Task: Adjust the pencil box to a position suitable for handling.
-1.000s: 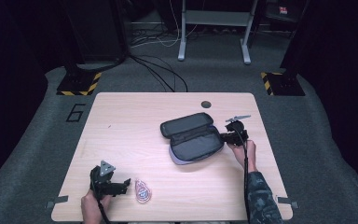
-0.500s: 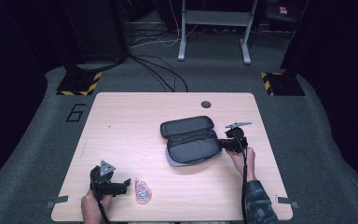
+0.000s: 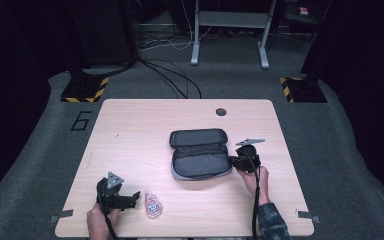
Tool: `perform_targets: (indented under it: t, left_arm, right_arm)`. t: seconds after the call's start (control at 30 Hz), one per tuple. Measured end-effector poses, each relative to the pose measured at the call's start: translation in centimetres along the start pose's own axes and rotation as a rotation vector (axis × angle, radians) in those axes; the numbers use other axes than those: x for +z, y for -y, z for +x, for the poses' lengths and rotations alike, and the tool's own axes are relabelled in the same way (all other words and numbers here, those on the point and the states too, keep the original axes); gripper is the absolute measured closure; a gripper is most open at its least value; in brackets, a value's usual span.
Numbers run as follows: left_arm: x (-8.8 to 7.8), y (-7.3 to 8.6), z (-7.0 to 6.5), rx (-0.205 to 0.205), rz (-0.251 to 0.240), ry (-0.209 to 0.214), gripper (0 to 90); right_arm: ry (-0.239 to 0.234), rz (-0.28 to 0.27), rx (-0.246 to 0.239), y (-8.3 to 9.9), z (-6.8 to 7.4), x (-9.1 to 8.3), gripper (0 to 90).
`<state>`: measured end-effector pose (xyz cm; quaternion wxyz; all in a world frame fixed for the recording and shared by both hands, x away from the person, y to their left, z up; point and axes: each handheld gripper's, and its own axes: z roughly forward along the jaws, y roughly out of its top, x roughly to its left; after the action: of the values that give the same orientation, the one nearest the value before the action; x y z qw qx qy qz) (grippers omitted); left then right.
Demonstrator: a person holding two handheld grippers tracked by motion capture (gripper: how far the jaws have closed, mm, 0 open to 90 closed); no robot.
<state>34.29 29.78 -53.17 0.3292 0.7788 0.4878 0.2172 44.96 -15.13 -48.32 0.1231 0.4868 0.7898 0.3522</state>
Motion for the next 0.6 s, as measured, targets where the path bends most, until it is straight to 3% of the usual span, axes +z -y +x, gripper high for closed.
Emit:
perform_targets:
  t: [0.33,0.6]
  left_arm:
    - [0.0,0.0,0.0,-0.001,0.004,0.000,0.1]
    - [0.0,0.0,0.0,-0.002,0.001,0.001,0.1]
  right_arm:
    - [-0.023,-0.016,-0.031,0.3,1.7,0.2,87.5]
    - [-0.043,-0.013,-0.012,0.2,2.7,0.6,86.4]
